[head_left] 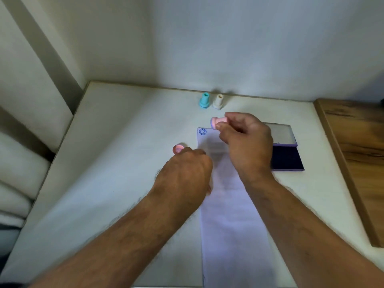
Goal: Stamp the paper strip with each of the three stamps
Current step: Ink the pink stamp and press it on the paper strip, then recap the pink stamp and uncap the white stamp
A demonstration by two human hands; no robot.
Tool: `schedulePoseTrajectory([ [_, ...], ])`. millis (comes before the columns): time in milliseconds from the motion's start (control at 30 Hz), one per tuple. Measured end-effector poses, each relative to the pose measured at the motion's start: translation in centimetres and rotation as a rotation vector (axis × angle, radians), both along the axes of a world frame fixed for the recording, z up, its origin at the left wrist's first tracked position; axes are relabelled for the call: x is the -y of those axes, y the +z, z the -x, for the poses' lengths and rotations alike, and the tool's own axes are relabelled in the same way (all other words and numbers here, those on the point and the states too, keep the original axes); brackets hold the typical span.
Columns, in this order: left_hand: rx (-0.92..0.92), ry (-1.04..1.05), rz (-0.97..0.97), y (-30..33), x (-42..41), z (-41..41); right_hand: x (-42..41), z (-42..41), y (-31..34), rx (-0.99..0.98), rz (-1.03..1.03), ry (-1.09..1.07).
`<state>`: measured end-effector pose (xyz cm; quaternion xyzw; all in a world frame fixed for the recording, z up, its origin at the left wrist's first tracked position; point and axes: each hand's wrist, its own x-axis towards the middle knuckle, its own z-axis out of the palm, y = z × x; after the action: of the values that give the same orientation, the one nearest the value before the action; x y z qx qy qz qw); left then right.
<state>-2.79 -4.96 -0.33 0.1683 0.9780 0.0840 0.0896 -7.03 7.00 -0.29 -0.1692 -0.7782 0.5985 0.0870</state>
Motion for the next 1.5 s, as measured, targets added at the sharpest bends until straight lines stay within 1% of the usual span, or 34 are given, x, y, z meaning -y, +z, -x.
schedulePoseTrajectory([
  [67, -0.005, -0.02, 0.015, -0.1, 0.0, 0.0, -0.4, -1.3, 1.1, 0.083, 0.368, -0.124],
  [100, -0.004, -0.025, 0.022, -0.1, 0.0, 0.1, -0.7, -2.0, 1.6, 0.128, 0.518, -0.17],
  [167, 0.016, -0.013, 0.017, -0.4, 0.1, 0.2, -1.5, -3.4, 2.4, 0.208, 0.683, -0.226],
  [233, 0.043, -0.01, 0.012, -0.6, 0.1, 0.3, -2.4, -4.9, 3.0, 0.254, 0.745, -0.221],
  [367, 0.069, 0.024, -0.046, -0.1, 0.3, 0.9, -3.9, -6.8, 3.8, 0.305, 0.778, -0.169],
  [433, 0.02, 0.072, -0.117, 0.4, 0.4, 1.1, -4.4, -6.9, 3.9, 0.314, 0.803, -0.145],
  [533, -0.104, 0.168, -0.195, 0.9, 0.9, 1.1, -4.5, -6.6, 3.6, 0.326, 0.862, -0.106],
  [700, -0.153, 0.291, -0.25, 1.1, 1.8, 1.8, -4.1, -6.0, 2.4, 0.39, 0.906, -0.024],
  [867, -0.109, 0.289, -0.175, -0.1, 2.9, 2.1, -3.8, -5.7, 1.4, 0.424, 0.924, 0.001],
  [1133, -0.141, 0.351, -0.229, -0.7, 3.0, 2.3, -3.7, -5.3, 1.3, 0.433, 0.961, 0.046],
  [1367, -0.127, 0.334, -0.155, -0.7, 3.1, 2.2, -3.2, -5.0, 1.7, 0.422, 0.971, 0.069],
  [1433, -0.126, 0.344, -0.186, -0.8, 3.1, 2.2, -3.1, -5.1, 1.6, 0.421, 0.965, 0.081],
  [1500, -0.07, 0.402, -0.303, -0.4, 3.0, 2.2, -3.1, -5.1, 1.5, 0.416, 0.962, 0.084],
])
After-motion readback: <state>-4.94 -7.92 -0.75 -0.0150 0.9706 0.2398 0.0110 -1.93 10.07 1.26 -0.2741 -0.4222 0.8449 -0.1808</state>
